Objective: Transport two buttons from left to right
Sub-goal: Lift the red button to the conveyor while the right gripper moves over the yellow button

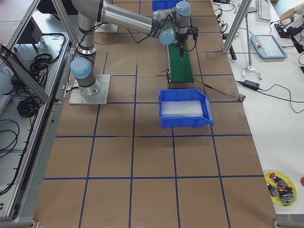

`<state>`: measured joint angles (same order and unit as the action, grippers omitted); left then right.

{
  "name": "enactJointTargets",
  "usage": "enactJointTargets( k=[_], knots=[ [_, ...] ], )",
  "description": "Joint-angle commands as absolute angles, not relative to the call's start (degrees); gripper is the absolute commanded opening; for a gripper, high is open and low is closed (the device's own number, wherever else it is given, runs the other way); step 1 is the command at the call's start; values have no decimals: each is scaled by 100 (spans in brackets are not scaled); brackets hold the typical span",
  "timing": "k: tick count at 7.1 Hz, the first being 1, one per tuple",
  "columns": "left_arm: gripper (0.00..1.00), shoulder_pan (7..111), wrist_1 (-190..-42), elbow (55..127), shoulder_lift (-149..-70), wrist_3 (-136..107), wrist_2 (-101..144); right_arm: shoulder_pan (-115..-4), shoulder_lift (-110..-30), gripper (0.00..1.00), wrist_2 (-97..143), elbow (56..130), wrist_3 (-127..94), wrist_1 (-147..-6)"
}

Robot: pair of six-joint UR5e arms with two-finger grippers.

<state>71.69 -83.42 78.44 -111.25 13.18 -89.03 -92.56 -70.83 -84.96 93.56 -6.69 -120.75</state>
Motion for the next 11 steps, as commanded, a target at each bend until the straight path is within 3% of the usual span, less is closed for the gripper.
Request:
enactJointTargets(
  k=[1, 8, 9, 10, 11],
  knots=[
    [10, 7916, -8288, 7928, -11153, 416, -8895, -9255, -6996, 100, -8420, 9360, -694, -12225],
    [12, 7998, -6057, 9588, -11373, 325, -8894, -9070, -6979, 100, -8446, 9431, -686, -12155],
    [37, 8007, -6056, 9598, -11364, 316, -8895, -9070, -6979, 100, -8481, 9457, -686, -12164],
    [89, 8007, -6056, 9598, -11399, 316, -8886, -9070, -6970, 100, -8473, 9457, -686, -12164],
    [99, 8007, -6047, 9580, -11382, 299, -8894, -9062, -6970, 100, -8473, 9474, -694, -12155]
  ],
)
